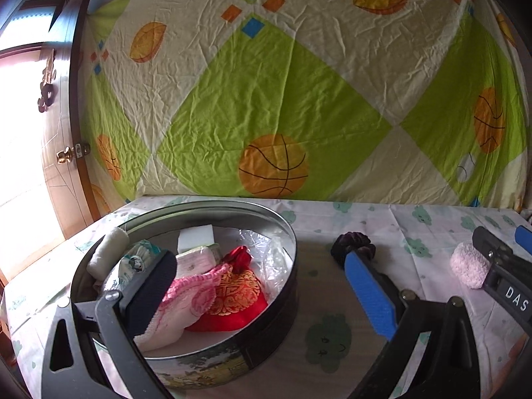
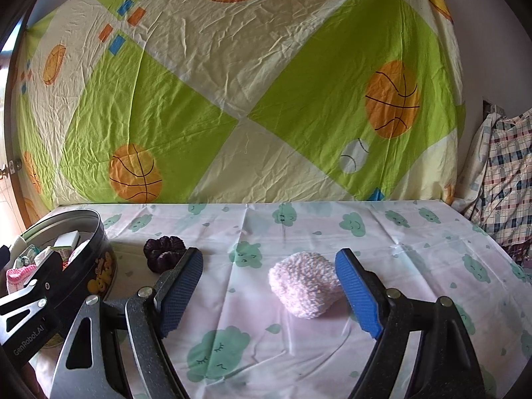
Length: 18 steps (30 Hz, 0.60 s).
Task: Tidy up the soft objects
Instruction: 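Withdraw both grippers from the tin toward the sock and scrunchie, then grasp the pink fuzzy sock with the right gripper while the left gripper grasps the purple scrunchie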
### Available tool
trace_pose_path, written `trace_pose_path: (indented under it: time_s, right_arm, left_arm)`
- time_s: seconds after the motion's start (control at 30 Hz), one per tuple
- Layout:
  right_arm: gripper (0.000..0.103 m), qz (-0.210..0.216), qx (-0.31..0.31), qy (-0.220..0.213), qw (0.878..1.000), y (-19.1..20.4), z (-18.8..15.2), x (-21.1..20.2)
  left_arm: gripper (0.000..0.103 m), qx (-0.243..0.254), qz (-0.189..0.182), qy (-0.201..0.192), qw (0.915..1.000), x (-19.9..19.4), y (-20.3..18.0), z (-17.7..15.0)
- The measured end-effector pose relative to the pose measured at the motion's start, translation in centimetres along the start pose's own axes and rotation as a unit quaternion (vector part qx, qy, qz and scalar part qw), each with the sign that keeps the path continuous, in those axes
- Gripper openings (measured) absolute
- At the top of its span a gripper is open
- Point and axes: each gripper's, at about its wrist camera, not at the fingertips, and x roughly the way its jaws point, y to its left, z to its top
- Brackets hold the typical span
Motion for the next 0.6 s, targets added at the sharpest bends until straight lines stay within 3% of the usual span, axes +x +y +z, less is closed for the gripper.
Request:
trace_pose_path:
  time_s: [0.6]
  right_arm:
    - [0.083, -0.056, 0.016, 0.019, 0.998, -7.2, 0.4, 1.0]
  left_arm:
    - [0.103, 0.050, -0.034, 0.019, 0.9980, 0.4, -5.4, 0.3]
